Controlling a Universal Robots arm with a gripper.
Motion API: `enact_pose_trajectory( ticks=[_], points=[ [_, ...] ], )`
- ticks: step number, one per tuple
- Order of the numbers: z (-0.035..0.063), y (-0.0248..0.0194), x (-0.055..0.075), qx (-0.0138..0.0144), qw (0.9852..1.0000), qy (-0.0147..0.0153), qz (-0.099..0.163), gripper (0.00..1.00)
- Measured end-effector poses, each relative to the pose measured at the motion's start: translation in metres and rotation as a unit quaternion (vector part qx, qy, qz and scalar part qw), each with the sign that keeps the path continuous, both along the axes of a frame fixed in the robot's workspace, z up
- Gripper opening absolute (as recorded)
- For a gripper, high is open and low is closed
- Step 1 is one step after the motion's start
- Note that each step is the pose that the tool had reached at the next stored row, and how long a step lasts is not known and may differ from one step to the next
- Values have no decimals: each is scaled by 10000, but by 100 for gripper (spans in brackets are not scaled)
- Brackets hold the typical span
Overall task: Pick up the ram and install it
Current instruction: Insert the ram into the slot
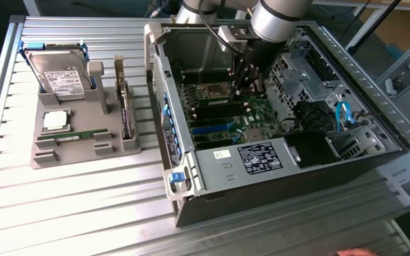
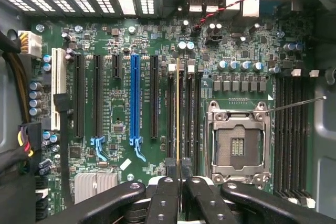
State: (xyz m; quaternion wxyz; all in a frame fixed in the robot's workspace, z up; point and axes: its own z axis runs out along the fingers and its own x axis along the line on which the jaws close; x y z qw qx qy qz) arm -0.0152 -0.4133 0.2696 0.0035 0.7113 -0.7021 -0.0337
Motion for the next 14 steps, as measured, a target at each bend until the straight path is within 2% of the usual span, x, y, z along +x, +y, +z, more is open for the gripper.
enact_pose_trajectory(
  ticks=[14],
  points=[
    [-152,0,-7,0,10000,-1,0,12]
  ],
)
